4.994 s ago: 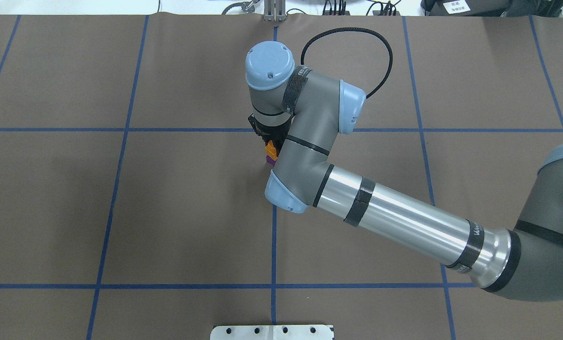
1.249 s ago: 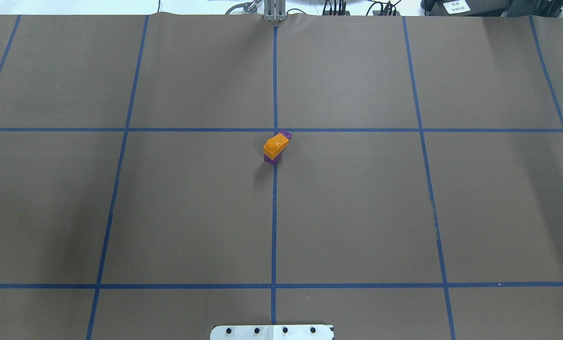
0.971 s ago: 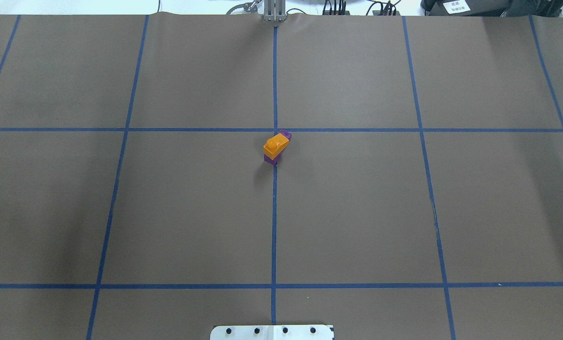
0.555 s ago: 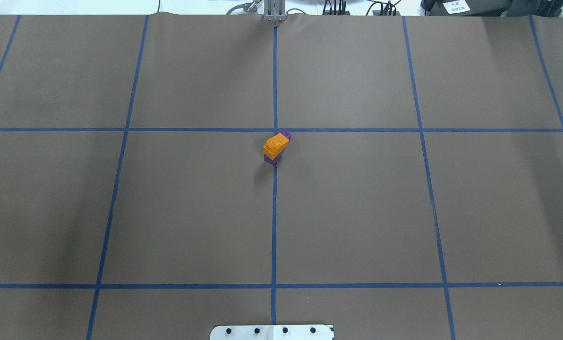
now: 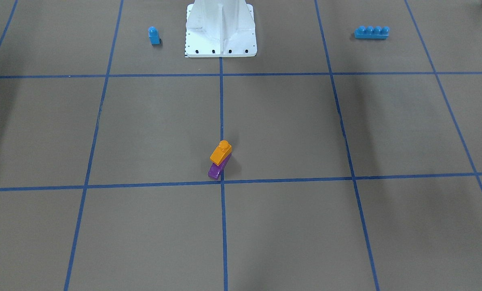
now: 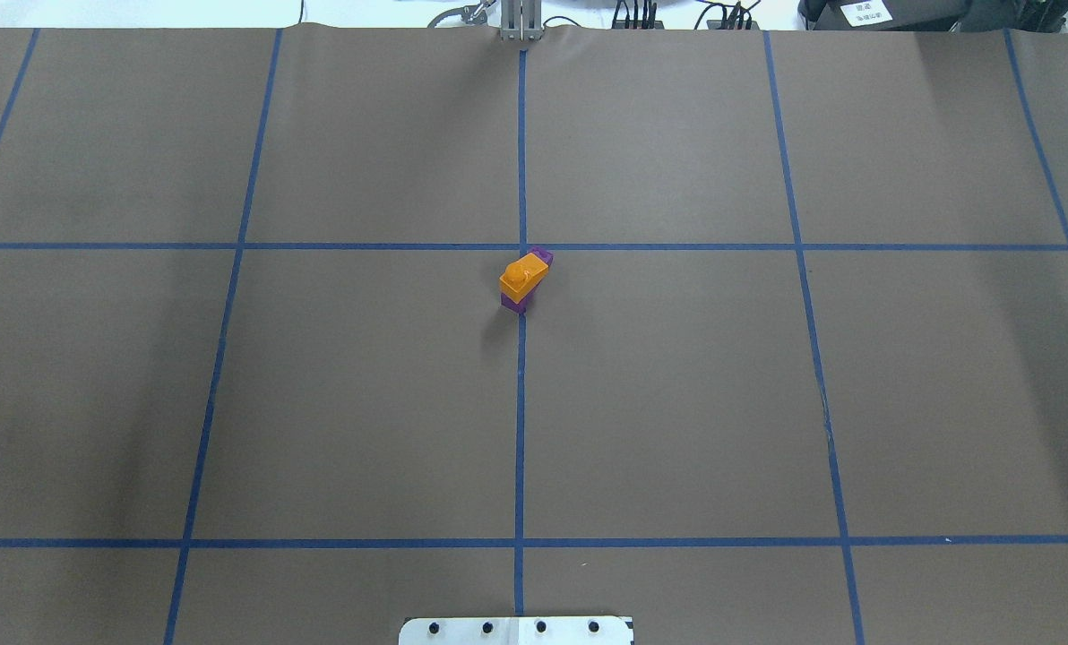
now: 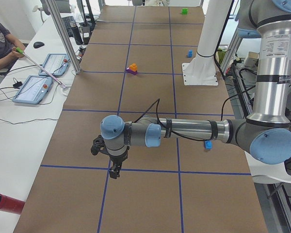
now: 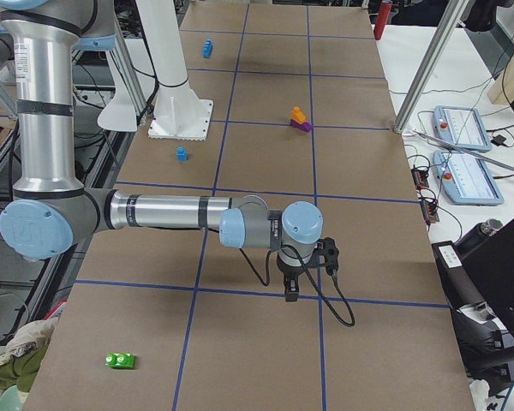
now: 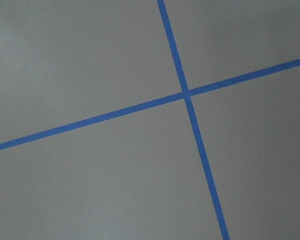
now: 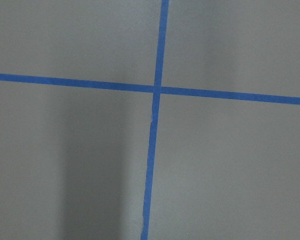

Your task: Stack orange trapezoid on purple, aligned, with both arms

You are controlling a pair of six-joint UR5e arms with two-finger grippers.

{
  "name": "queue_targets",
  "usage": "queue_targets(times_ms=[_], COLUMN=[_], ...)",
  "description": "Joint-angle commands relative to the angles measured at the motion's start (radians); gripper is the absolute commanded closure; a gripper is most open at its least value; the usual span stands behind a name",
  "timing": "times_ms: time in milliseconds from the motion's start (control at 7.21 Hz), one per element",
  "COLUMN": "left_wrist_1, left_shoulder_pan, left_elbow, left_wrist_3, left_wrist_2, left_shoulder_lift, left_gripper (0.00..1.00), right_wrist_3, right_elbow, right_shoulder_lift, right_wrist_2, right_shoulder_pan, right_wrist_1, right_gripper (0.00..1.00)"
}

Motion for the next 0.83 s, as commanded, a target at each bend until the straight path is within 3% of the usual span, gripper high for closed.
queue_targets(times_ms=[0,694], left_wrist_1=[0.000,0.000], left_shoulder_pan=[-0.001,0.001], left_elbow=[0.001,0.001], left_wrist_3=[-0.002,-0.011], left_wrist_2=[0.001,0.000], left_shoulder_lift=[0.000,-0.001], left_gripper=[0.00,0.00], right_wrist_3=[0.001,0.052], right_elbow=[0.005,0.051], right_shoulder_lift=[0.008,0.010], right_wrist_2=[-0.001,0.014], right_shoulder_pan=[0.007,0.013], right_wrist_1=[0.001,-0.001], right_gripper=[0.00,0.00])
